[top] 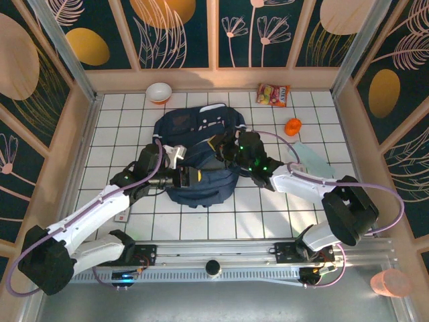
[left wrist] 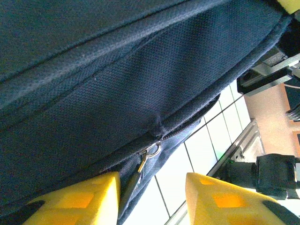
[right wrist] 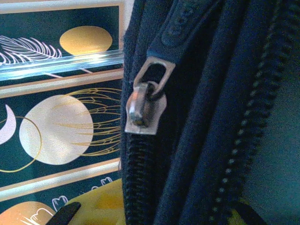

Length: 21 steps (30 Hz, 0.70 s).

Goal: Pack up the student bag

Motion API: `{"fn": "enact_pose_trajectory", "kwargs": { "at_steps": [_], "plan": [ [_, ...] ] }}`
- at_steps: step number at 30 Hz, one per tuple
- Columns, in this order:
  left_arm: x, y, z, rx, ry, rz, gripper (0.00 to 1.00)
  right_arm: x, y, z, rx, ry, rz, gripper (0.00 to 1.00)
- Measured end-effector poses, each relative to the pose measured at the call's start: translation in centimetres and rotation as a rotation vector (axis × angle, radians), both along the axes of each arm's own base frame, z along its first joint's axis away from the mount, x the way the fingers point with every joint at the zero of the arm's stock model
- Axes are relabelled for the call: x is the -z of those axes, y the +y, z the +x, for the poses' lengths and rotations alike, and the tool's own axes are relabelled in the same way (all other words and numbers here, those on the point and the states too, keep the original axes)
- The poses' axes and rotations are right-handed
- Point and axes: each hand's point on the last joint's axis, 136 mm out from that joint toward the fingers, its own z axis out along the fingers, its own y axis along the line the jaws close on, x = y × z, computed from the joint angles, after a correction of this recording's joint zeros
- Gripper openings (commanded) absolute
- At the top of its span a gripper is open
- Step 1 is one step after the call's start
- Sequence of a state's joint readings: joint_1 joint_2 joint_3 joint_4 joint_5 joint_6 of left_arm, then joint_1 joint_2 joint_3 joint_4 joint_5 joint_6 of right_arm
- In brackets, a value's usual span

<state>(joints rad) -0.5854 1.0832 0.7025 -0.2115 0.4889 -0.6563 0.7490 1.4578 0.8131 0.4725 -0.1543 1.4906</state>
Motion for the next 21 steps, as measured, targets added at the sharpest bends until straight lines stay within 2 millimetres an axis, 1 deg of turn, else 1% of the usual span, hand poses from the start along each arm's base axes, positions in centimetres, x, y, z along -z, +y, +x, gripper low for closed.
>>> {"fn": "enact_pose_trajectory", "kwargs": {
  "at_steps": [3,5,7,10,12,17,21],
  "plan": [
    [0.6,0.0,0.1,0.002,0.011,0.016,0.39,0.0,0.0,0.0,0.000,0.001,-0.001,0.00],
    [1.1,0.0,0.1,0.006,0.016,0.032,0.36,0.1,0.0,0.0,-0.001,0.004,-0.004,0.00],
    [1.5,0.1,0.1,0.007,0.018,0.050,0.29,0.2,0.0,-0.1,-0.001,0.004,-0.010,0.00],
    [2.0,0.4,0.1,0.002,0.017,0.076,0.10,0.1,-0.1,-0.2,-0.003,-0.003,-0.016,0.00],
    [2.2,0.6,0.2,-0.002,0.010,0.095,0.01,-0.1,-0.2,-0.2,-0.005,-0.010,-0.017,0.00],
    [2.0,1.4,0.9,-0.033,-0.019,0.149,0.00,-0.2,-0.7,-0.2,-0.018,-0.016,-0.047,0.00],
    [1.2,2.4,1.3,-0.071,-0.057,0.167,0.00,-1.1,-2.0,0.5,-0.045,-0.021,-0.063,0.00]
  ]
}}
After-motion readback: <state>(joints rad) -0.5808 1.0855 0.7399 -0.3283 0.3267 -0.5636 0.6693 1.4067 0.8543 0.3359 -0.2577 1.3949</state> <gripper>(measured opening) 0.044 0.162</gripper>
